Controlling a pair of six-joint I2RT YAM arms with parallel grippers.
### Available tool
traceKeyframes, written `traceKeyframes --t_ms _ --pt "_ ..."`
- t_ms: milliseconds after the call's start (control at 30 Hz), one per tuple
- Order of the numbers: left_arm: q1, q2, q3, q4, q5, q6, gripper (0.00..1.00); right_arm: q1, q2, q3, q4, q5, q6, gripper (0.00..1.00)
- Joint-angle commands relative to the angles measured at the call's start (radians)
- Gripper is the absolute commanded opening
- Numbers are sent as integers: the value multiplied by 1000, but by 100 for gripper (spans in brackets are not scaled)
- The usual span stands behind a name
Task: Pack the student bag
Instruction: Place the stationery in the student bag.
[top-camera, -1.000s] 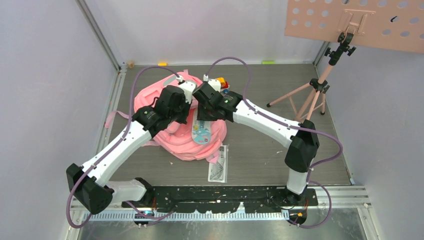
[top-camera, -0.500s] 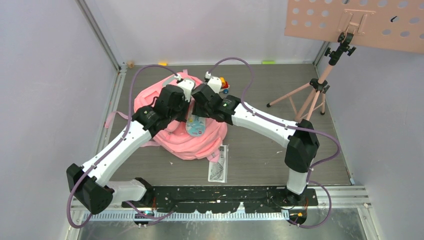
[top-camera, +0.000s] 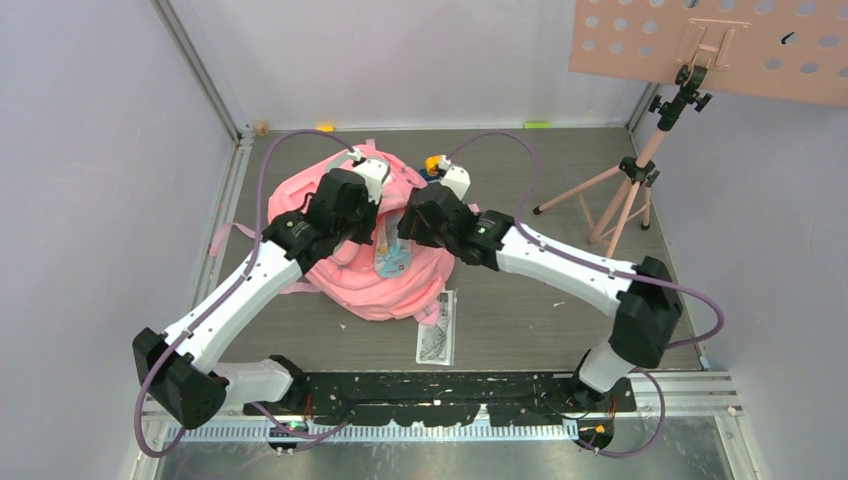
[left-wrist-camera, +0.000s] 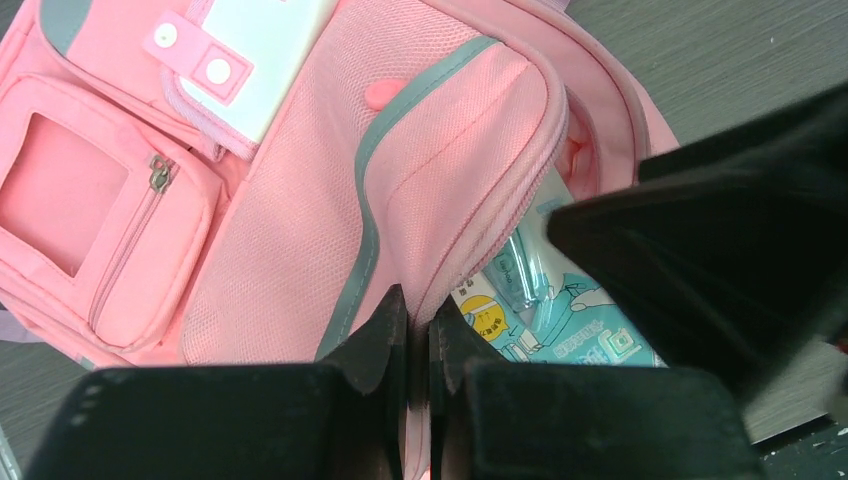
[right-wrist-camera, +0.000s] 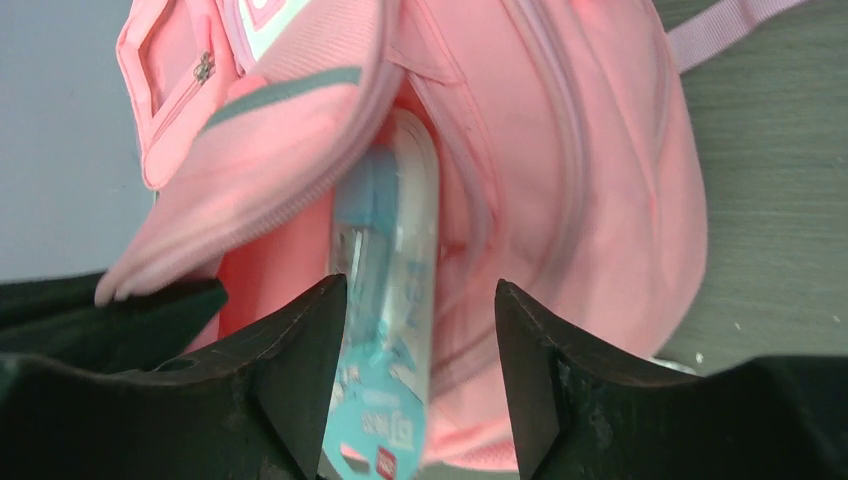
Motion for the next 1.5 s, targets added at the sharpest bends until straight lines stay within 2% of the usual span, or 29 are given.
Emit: traceKeyframes --t_ms 0,133,233,767,833,900,933,1000,1267,1367,1467 --pt "-5 -55 29 96 41 -21 0 -1 -149 -94 44 -15 46 55" --pt "-5 -54 29 99 46 -21 0 -1 -189 -178 82 -61 92 43" --pt "-5 -53 27 99 46 -20 0 4 -187 -202 113 -101 129 39" --pt "-6 -59 26 100 40 -13 0 53 -126 -225 205 -188 234 38" --pt "-5 -61 26 99 40 -13 0 55 -121 -230 226 -192 246 34" --pt "-6 -63 26 101 41 -15 0 57 -117 -247 277 -188 269 21" --pt "-5 -65 26 101 41 -15 0 62 -115 -264 334 -177 291 10" --pt "-5 -67 24 102 43 -16 0 74 -110 -293 435 -146 329 2" --pt "-6 -80 21 107 46 -19 0 153 -62 -370 752 103 433 1" --pt "-5 -80 23 107 50 -19 0 173 -17 -352 782 177 427 1" --pt "-5 -84 23 107 54 -21 0 179 37 -309 772 179 422 1"
